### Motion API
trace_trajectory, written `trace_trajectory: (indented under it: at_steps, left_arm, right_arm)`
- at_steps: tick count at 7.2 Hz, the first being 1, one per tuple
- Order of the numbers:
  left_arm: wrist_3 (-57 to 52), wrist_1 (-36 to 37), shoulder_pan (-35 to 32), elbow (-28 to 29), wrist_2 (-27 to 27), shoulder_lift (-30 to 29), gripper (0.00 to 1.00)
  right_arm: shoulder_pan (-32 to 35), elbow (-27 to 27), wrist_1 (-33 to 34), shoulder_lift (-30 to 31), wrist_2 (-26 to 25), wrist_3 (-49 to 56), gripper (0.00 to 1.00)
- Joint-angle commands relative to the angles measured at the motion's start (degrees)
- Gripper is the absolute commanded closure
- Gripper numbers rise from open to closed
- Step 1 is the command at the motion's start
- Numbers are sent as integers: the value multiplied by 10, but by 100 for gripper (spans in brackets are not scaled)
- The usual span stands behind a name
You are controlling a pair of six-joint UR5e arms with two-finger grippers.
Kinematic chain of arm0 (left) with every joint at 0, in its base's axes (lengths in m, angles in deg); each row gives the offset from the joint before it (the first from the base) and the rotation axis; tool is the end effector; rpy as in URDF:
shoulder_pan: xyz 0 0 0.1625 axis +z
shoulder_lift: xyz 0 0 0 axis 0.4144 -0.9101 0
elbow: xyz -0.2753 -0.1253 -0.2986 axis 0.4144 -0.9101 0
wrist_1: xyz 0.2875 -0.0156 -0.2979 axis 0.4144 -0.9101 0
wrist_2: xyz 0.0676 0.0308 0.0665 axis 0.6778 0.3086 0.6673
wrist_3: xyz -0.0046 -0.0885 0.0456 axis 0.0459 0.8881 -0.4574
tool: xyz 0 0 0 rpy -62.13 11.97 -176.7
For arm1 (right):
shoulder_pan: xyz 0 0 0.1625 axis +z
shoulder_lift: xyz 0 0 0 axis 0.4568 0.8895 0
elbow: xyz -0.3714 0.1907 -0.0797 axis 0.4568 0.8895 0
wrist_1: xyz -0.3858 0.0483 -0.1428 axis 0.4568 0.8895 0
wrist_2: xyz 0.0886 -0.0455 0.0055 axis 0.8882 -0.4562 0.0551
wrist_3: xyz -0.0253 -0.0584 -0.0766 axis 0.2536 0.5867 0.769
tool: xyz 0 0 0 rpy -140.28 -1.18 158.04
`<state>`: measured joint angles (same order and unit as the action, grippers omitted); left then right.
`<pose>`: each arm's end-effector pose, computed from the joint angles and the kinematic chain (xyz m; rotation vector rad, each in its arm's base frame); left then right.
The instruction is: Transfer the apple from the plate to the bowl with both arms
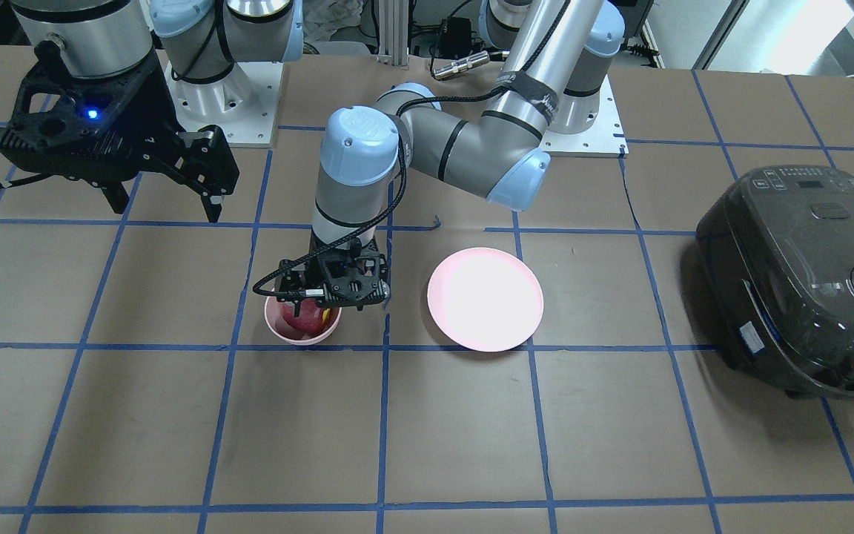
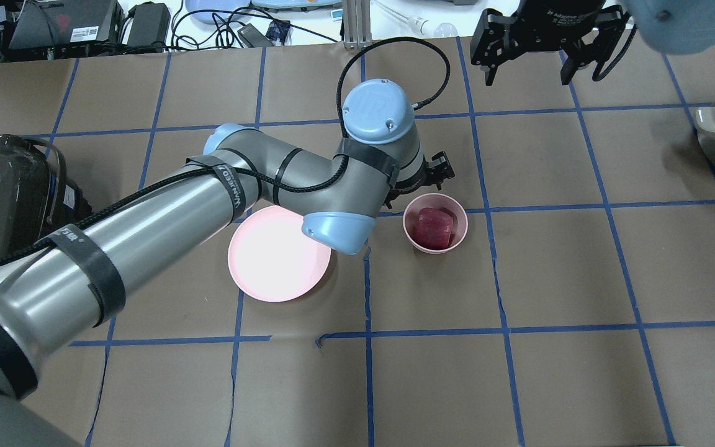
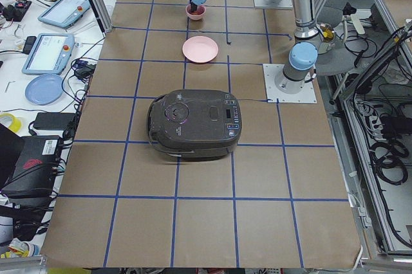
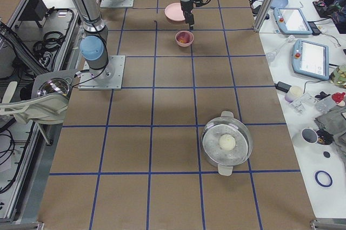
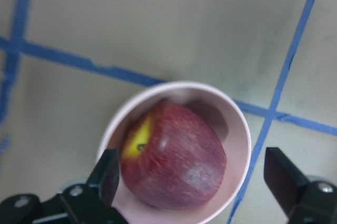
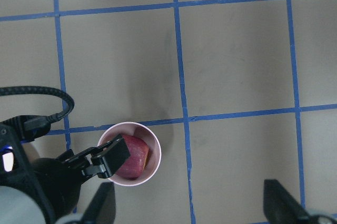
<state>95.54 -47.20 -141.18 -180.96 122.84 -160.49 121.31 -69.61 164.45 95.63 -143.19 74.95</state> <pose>-0.4153 -0.5096 0.2698 0.3421 -2.9133 0.2108 0.1670 -0.5301 0.5317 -0.1165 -3.0975 0.2052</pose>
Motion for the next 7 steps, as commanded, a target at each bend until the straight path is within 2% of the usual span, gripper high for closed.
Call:
trace_trajectory:
  at_steps: [1,2,4,6,7]
  left_arm:
    - [-127,-100,66,-15,15,56,0]
    - [-198,-133,116,-26,15,83,0]
    - [-328,-248,206,-16,15,154,0]
    - [-365,-377,241,33,16,209,0]
    - [-365,-399,242,56,34,224,0]
  right_arm:
    - [0,0,1,0,0,0,0]
    - [0,0,1,0,0,0,0]
    - [0,-1,0,0,0,0,0]
    - [0,-1,0,0,-1,0,0]
    - [-1,-1,0,0,-1,0,0]
